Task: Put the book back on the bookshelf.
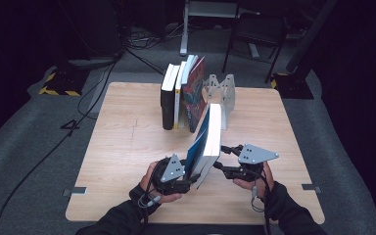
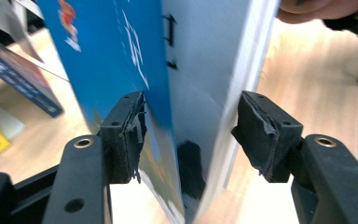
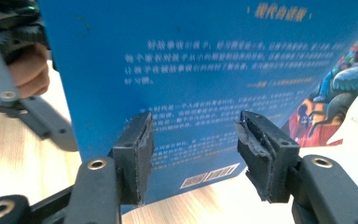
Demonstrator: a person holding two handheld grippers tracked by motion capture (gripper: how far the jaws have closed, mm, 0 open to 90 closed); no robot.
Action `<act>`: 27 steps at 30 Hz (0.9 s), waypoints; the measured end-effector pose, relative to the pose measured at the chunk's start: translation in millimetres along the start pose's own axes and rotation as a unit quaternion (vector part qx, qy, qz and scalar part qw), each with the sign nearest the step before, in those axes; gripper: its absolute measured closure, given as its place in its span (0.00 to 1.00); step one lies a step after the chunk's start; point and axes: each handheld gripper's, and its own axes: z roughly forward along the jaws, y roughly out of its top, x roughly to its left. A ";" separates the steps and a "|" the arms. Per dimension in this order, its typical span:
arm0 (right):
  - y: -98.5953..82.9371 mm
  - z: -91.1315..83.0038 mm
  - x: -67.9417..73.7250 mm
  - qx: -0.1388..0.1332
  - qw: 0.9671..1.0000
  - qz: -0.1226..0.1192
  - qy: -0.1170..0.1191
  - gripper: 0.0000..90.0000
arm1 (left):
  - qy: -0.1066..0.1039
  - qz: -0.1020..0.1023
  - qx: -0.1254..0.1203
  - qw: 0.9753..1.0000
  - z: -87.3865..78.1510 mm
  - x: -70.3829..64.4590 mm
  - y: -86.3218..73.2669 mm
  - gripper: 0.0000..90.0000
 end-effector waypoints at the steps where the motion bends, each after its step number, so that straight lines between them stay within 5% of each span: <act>1: -1.0 1.7 0.2 0.003 1.000 0.001 0.001 0.50 | -0.005 0.004 0.007 1.000 0.7 -2.3 -0.9 0.43; 6: -3.7 6.9 1.6 0.005 1.000 0.001 0.005 0.50 | -0.002 -0.001 0.015 1.000 7.8 -12.3 -3.2 0.34; 8: -4.2 7.8 2.1 0.004 1.000 0.003 0.004 0.50 | 0.006 -0.036 0.000 0.999 15.4 -10.4 -6.1 0.32; 9: -4.2 7.8 2.1 0.004 1.000 0.003 0.004 0.50 | 0.006 -0.036 0.000 0.999 15.4 -10.4 -6.1 0.31; 11: -6.2 10.9 3.8 0.010 1.000 0.001 -0.002 0.50 | 0.022 -0.070 -0.011 0.997 26.4 -9.0 -8.3 0.31; 17: -7.6 14.8 6.0 0.008 1.000 0.005 -0.008 0.49 | 0.083 -0.083 -0.020 0.993 40.7 -12.4 -8.9 0.27; 20: -9.1 19.2 6.5 0.010 1.000 0.008 -0.010 0.48 | 0.102 -0.102 -0.034 0.989 43.9 -10.5 -10.3 0.31; 24: -9.3 21.8 7.7 0.010 1.000 0.010 -0.012 0.47 | 0.100 -0.100 -0.034 0.989 40.1 -8.6 -10.8 0.36; 27: -9.7 22.7 7.4 0.015 1.000 0.009 -0.009 0.47 | 0.098 -0.092 -0.028 0.991 35.6 -8.0 -10.6 0.52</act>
